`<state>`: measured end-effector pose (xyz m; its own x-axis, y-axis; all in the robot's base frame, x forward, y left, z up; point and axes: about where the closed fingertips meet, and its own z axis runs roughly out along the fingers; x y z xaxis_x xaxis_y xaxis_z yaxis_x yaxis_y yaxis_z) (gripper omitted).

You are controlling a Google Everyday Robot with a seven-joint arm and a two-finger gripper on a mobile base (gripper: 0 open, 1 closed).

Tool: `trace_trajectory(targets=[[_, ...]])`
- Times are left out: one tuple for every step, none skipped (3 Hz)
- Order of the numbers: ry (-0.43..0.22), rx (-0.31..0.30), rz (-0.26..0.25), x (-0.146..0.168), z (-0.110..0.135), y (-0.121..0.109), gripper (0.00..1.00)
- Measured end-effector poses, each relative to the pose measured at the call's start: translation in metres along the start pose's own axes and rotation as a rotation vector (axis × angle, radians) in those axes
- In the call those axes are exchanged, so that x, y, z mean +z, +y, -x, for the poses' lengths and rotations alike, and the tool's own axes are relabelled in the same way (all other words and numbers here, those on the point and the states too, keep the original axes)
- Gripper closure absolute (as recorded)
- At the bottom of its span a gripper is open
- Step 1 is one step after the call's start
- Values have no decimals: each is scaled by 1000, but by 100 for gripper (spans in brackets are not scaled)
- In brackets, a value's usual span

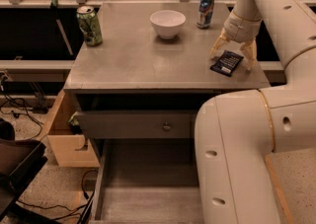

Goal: Move rxbar blueberry near green can

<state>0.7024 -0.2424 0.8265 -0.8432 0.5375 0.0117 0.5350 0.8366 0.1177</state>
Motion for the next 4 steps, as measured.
trace_trajectory(targets=[[0,1,0,0,0,0,60],[0,1,0,-1,0,0,59],[-1,2,-1,-2,-1,-1,58],[-1,2,-1,-2,-1,-1,57]])
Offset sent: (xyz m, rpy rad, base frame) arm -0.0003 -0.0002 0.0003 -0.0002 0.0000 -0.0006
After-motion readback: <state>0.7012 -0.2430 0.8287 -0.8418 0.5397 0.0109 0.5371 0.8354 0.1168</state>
